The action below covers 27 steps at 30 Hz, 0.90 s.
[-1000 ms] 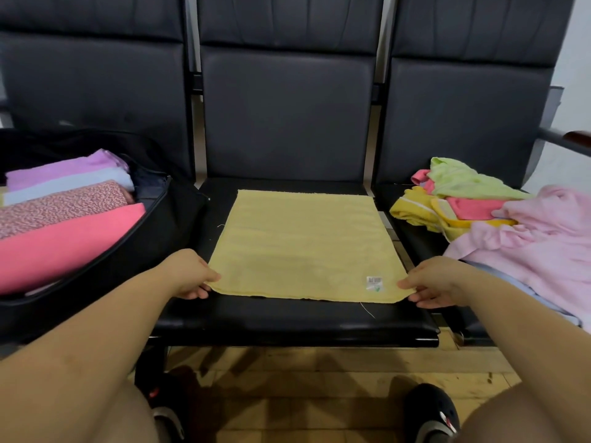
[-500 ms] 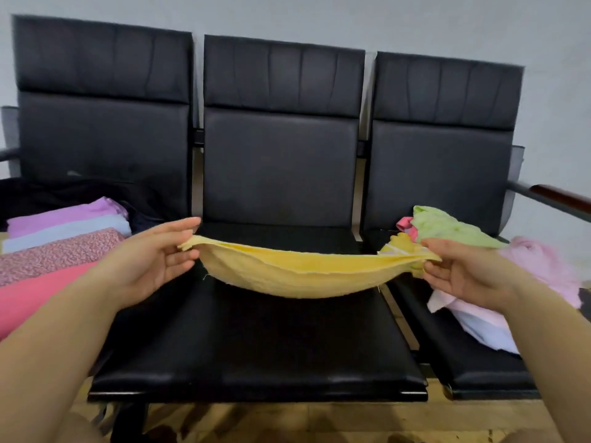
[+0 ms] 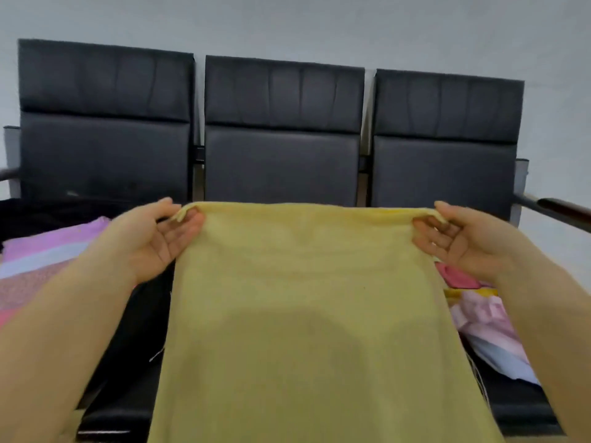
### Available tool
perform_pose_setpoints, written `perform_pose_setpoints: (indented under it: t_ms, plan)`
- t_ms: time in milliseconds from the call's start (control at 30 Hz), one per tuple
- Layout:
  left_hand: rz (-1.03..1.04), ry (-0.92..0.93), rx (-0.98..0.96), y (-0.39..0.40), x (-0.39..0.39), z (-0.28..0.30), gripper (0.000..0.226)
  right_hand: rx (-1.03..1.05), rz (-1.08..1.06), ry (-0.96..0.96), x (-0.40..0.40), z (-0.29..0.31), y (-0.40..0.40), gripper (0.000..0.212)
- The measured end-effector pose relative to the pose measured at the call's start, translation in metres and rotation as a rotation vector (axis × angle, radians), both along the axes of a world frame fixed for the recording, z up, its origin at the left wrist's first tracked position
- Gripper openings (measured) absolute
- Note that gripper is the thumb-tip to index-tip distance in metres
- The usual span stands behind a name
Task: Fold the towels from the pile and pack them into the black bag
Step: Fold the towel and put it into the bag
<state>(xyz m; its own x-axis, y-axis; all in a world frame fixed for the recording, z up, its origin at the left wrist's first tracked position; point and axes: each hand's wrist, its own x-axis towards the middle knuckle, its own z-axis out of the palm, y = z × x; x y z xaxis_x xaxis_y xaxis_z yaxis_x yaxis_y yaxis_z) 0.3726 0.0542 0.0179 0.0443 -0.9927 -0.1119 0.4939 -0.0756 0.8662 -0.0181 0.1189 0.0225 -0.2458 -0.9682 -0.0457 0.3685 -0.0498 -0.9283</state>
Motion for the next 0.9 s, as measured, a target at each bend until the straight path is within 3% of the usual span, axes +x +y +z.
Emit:
perform_pose_setpoints:
  t_ms: [67,100,167,200,333,467,733,900]
  plan:
    - [-0.015,0.002,0.095,-0.012,-0.004,-0.034,0.031,0.08,-0.003,0.003,0.0,-0.035,-0.013,0.073]
    - [-0.02,-0.005,0.132,-0.02,-0.006,-0.052,0.036,0.129,-0.013,-0.008,0.001,-0.054,-0.021,0.062]
    - [-0.025,-0.029,0.169,-0.031,-0.007,-0.075,0.052,0.165,-0.068,-0.024,0.0,-0.08,-0.032,0.017]
    - [-0.033,-0.055,0.181,-0.04,-0.008,-0.084,0.057,0.19,-0.096,-0.018,-0.002,-0.09,-0.042,0.007]
    - [-0.034,-0.158,0.179,-0.071,-0.015,-0.097,0.062,0.197,-0.175,-0.039,-0.003,-0.109,-0.078,0.022]
    - [-0.014,-0.226,0.161,-0.098,-0.022,-0.107,0.063,0.147,-0.17,-0.059,-0.001,-0.116,-0.107,0.01]
    - [-0.038,-0.243,0.171,-0.104,-0.022,-0.116,0.048,0.161,-0.172,-0.056,0.0,-0.121,-0.114,0.007]
    - [-0.094,-0.349,0.153,-0.08,-0.018,-0.102,0.034,0.206,-0.134,0.038,-0.013,-0.115,-0.088,0.024]
